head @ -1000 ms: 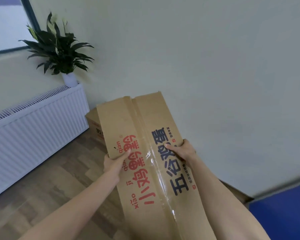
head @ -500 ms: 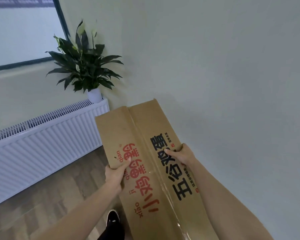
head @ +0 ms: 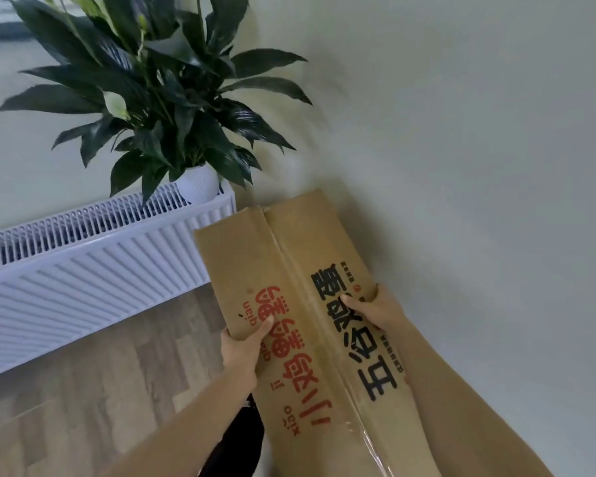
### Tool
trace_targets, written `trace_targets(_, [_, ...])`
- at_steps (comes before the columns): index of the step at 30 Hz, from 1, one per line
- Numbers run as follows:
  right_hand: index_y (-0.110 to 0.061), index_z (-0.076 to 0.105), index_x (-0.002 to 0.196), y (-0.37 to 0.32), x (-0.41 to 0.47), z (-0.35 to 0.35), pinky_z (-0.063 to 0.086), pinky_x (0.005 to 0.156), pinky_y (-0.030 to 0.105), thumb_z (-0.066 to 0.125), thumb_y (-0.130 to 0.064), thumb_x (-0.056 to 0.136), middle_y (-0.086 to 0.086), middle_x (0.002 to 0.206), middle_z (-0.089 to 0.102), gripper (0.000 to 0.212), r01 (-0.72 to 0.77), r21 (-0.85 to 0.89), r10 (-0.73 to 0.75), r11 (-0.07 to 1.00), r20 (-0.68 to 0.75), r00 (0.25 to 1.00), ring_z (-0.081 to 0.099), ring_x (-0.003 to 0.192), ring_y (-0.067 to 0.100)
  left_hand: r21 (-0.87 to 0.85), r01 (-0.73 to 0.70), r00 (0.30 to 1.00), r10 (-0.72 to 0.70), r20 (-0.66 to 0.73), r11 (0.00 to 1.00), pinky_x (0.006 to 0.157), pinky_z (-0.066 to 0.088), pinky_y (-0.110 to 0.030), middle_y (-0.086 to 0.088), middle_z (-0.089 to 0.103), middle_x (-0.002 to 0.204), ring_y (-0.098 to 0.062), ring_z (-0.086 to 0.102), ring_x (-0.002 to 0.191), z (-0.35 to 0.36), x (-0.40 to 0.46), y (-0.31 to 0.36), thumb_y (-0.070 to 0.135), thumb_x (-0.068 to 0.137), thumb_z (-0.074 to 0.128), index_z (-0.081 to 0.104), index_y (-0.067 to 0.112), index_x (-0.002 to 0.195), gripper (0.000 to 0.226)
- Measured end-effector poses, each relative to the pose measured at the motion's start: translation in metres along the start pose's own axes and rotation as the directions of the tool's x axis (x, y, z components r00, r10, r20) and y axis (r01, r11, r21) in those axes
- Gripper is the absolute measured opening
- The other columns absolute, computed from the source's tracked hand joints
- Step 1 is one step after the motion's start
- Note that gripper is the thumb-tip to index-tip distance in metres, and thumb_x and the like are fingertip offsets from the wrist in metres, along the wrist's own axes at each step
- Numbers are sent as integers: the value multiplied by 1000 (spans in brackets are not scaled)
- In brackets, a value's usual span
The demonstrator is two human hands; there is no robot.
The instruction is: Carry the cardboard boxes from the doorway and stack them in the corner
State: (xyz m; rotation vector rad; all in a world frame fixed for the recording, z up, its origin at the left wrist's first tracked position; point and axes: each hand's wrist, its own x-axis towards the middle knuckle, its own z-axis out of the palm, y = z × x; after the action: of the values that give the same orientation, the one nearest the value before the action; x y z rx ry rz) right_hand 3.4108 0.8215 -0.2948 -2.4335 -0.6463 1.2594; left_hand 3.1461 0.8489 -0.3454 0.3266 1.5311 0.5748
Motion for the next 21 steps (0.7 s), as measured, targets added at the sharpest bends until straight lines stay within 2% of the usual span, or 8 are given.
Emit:
trace_targets(3, [-17, 44, 144, -20, 53, 1, 53, 97, 43, 82, -68, 66, 10, 136, 63, 101, -42, -35, 42, 998, 10, 999, 63, 121, 30, -16, 30, 999, -31, -23, 999, 88, 57, -58, -3, 72, 115, -28, 69, 104, 26, 39, 17, 58, 24, 99, 58, 25, 129, 118])
trace_targets(6, [-17, 45, 144, -30, 94, 2, 54, 93, 41, 82, -72, 63, 10, 135, 63, 104, -49, -63, 51, 997, 30, 998, 63, 120, 29, -6, 50, 997, -50, -60, 999, 89, 57, -58, -2, 71, 115, -27, 68, 105, 48, 70, 27, 54, 32, 100, 57, 25, 129, 110])
trace_targets(9, [-16, 41, 148, -35, 123, 7, 53, 97, 42, 83, -66, 68, 10, 141, 59, 103, -29, -53, 30, 998, 19, 999, 61, 124, 30, -10, 59, 995, -59, -76, 998, 87, 58, -57, -2, 71, 115, -27, 70, 103, 62, 95, 31, 54, 30, 100, 55, 25, 127, 111])
trace_targets(14, [-17, 40, 149, -36, 157, 10, 56, 96, 49, 85, -63, 67, 11, 139, 60, 105, -50, -50, 52, 997, 45, 998, 64, 117, 30, 17, 60, 991, -58, -124, 998, 87, 57, -50, -1, 69, 117, -24, 67, 105, 79, 118, 35, 45, 48, 99, 55, 22, 129, 96])
trace_targets(17, [-14, 42, 149, -34, 172, 5, 57, 88, 43, 85, -62, 67, 13, 135, 64, 104, -38, -37, 39, 999, 42, 998, 66, 103, 27, 17, 50, 991, -48, -125, 999, 91, 56, -54, 1, 70, 116, -24, 67, 106, 93, 127, 35, 47, 44, 99, 55, 24, 127, 96])
trace_targets(21, [-12, 46, 146, -36, 182, -6, 55, 87, 41, 86, -58, 70, 12, 136, 63, 97, 12, -43, -11, 999, 27, 1000, 65, 110, 28, 39, 49, 986, -42, -160, 998, 94, 54, -50, 3, 65, 116, -22, 63, 102, 108, 130, 37, 44, 56, 96, 51, 23, 131, 90])
